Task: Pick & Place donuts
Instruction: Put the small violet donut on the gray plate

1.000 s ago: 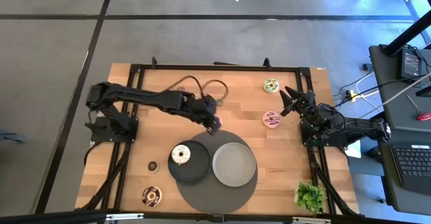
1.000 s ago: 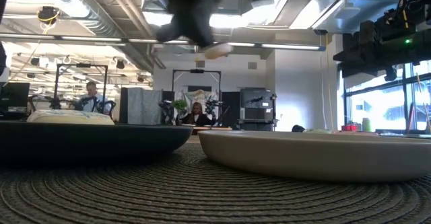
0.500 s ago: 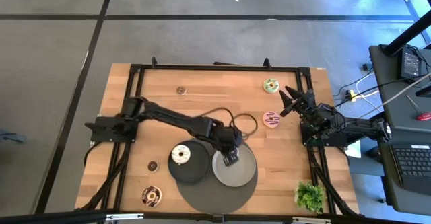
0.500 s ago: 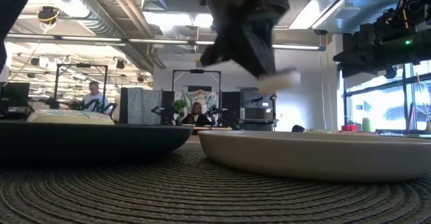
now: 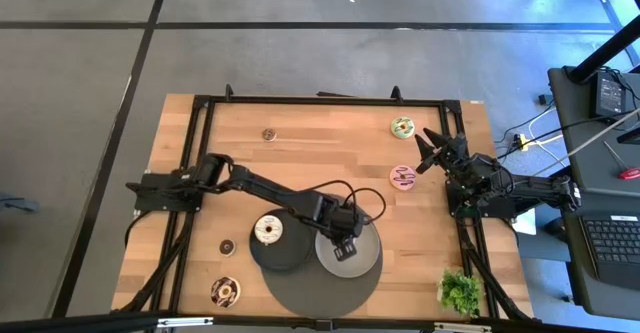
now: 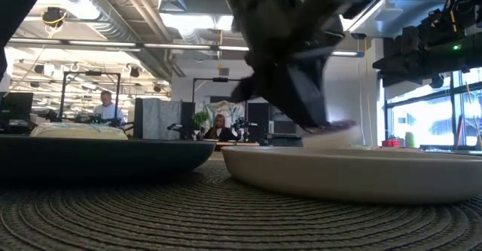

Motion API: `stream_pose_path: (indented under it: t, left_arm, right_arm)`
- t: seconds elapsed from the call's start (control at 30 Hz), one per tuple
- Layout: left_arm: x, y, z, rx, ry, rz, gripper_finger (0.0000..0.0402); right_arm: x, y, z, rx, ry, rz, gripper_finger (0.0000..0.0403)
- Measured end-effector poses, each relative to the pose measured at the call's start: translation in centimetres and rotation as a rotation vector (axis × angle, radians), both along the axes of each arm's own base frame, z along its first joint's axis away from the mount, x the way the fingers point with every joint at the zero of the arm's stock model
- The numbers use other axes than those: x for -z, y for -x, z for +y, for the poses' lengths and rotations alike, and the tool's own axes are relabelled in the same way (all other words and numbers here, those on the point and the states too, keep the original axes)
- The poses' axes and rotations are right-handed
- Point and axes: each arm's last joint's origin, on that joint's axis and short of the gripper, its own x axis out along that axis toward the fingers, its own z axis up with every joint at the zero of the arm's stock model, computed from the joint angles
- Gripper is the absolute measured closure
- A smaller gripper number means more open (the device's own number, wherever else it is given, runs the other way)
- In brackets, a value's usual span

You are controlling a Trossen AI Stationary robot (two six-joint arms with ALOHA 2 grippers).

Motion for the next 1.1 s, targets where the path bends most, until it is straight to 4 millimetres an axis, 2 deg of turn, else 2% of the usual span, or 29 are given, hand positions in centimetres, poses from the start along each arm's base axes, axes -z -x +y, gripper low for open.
stream_pose_path:
  t: [0.2,0.77,1.1]
  left_arm:
    - [0.96,-0.06,-0.01,-0.015,0.001,0.027,0.0384]
    - [0.85,-0.31,0.29,-0.035,0.01,0.007,0.0382]
    - [0.92,-0.26,0.8,-0.028,0.058,0.036,0.0321]
  right_arm:
    - [0.0,0.0,0.0,-0.001,-0.001,-0.001,0.0217]
    - [0.0,0.0,0.0,-0.001,0.0,0.0,0.0217]
    - [0.0,0.0,0.0,-0.001,0.0,0.0,0.0217]
